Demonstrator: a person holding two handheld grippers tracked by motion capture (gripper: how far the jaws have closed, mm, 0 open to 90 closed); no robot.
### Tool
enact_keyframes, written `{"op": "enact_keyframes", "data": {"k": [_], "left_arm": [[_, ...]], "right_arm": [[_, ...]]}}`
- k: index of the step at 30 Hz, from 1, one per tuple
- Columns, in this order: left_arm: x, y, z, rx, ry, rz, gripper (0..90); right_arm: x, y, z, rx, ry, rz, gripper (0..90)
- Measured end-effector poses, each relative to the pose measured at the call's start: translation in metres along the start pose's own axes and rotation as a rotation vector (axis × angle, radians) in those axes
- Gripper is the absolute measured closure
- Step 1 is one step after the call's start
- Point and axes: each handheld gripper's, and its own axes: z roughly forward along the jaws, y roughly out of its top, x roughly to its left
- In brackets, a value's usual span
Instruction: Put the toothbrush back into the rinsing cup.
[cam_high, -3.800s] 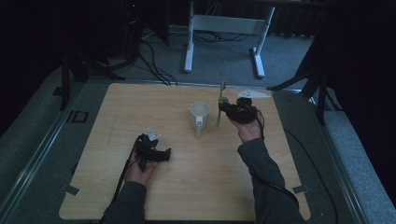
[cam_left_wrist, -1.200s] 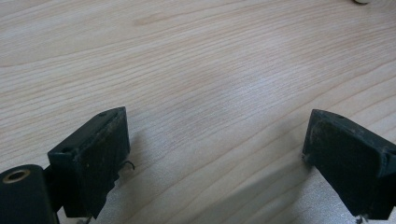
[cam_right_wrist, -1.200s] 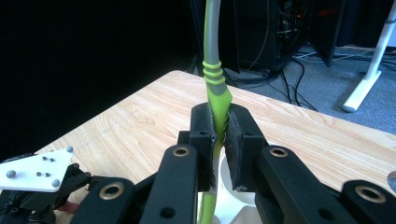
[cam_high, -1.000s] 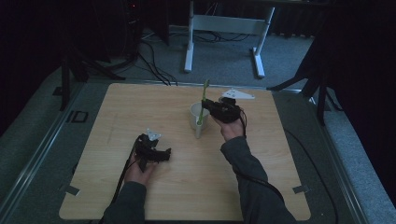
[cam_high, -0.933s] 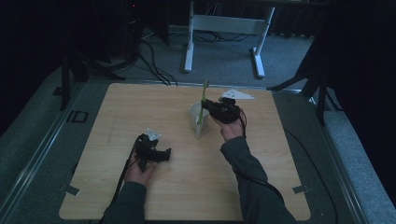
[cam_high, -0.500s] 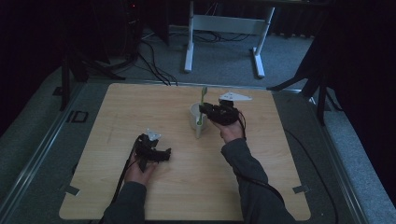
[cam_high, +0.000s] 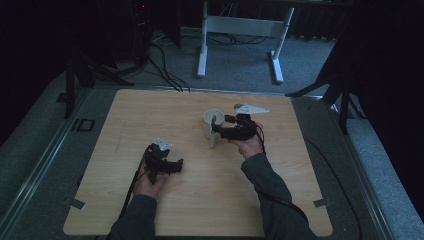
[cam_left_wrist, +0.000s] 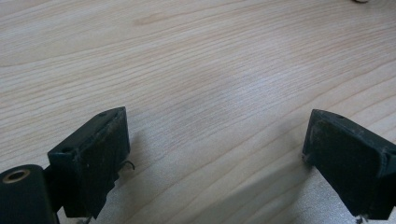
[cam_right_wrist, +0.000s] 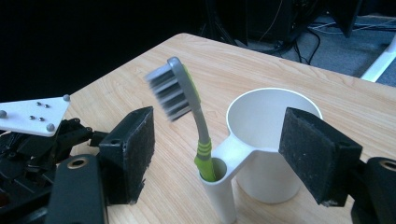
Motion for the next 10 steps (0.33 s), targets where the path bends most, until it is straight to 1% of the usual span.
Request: {"op": "enact_keyframes", "data": {"k": [4,5,10], "left_arm": [[0.0,0.0,0.0,0.0,0.0,0.0,7.6],[0.0,0.0,0.0,0.0,0.0,0.0,7.6],[0.0,0.0,0.0,0.0,0.0,0.0,7.6]], "right_arm": [[0.001,-0.002,-0.001,0.007,-0.001,-0.005,25.9],[0.002,-0.006,-0.004,0.013,-0.001,-0.009,25.9],[0.002,-0.012,-0.012,0.022,0.001,-0.013,26.0]]}}
